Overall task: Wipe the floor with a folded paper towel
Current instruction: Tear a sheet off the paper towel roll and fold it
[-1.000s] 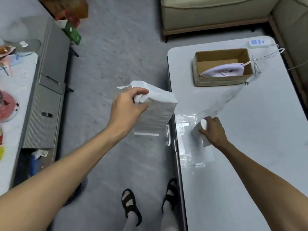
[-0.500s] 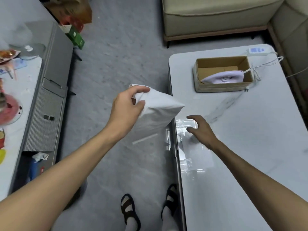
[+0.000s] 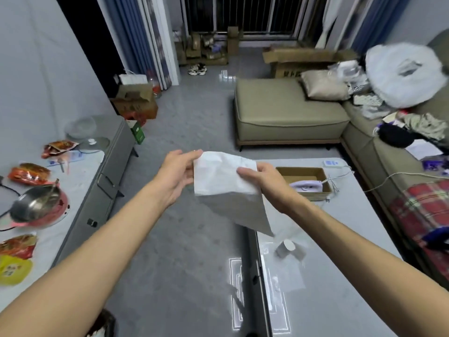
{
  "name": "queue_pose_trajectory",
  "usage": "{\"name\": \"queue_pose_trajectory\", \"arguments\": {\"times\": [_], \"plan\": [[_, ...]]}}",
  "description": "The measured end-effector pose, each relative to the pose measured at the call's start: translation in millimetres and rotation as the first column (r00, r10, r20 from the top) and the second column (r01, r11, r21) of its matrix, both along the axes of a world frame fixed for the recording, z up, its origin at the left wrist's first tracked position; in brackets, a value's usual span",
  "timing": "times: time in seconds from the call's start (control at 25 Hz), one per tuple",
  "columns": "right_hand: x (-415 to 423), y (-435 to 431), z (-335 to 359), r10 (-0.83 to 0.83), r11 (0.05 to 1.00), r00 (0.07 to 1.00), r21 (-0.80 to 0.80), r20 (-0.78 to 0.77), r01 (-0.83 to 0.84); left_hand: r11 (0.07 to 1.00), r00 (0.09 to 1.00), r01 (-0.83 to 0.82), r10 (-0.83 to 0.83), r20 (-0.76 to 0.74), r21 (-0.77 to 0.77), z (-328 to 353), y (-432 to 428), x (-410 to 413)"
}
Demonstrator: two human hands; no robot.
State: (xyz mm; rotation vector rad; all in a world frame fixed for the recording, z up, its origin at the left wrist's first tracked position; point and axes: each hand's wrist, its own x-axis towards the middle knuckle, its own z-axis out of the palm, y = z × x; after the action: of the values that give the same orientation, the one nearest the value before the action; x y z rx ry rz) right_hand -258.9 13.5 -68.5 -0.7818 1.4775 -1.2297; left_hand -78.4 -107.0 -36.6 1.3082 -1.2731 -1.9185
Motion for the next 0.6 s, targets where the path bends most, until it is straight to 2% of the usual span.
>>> {"name": "queue_pose_trajectory", "arguments": {"times": [0.12, 0.2, 0.28, 0.36, 0.48, 0.6], "plan": [[30, -12, 61, 0.000, 1.000, 0.995, -0.011, 0.098, 0.001, 0.956, 0.966, 0.254, -0.245, -0.078, 0.146, 25, 12, 36], [50, -15, 91, -0.024, 0.999, 0.990, -0.023, 0.136, 0.027, 0.953, 0.957, 0.271, -0.252, -0.141, 0.135, 37, 22, 58], [64, -18, 113, -0.093, 0.995, 0.990, -0.022, 0.108, 0.096, 0.975, 0.965, 0.213, -0.200, -0.168, 0.062, 52, 24, 73], [72, -20, 127, -0.105, 0.994, 0.994, -0.002, 0.031, 0.106, 0.993, 0.988, 0.102, -0.107, -0.107, -0.055, 70, 23, 87], [79, -16, 135, 0.015, 0.999, 1.000, 0.053, -0.010, -0.015, 0.968, 1.000, -0.015, 0.021, 0.022, -0.252, 91, 15, 106], [90, -12, 130, 0.109, 0.994, 0.993, 0.011, -0.034, -0.108, 0.914, 0.991, -0.062, 0.103, 0.081, -0.401, 102, 11, 120]]}}
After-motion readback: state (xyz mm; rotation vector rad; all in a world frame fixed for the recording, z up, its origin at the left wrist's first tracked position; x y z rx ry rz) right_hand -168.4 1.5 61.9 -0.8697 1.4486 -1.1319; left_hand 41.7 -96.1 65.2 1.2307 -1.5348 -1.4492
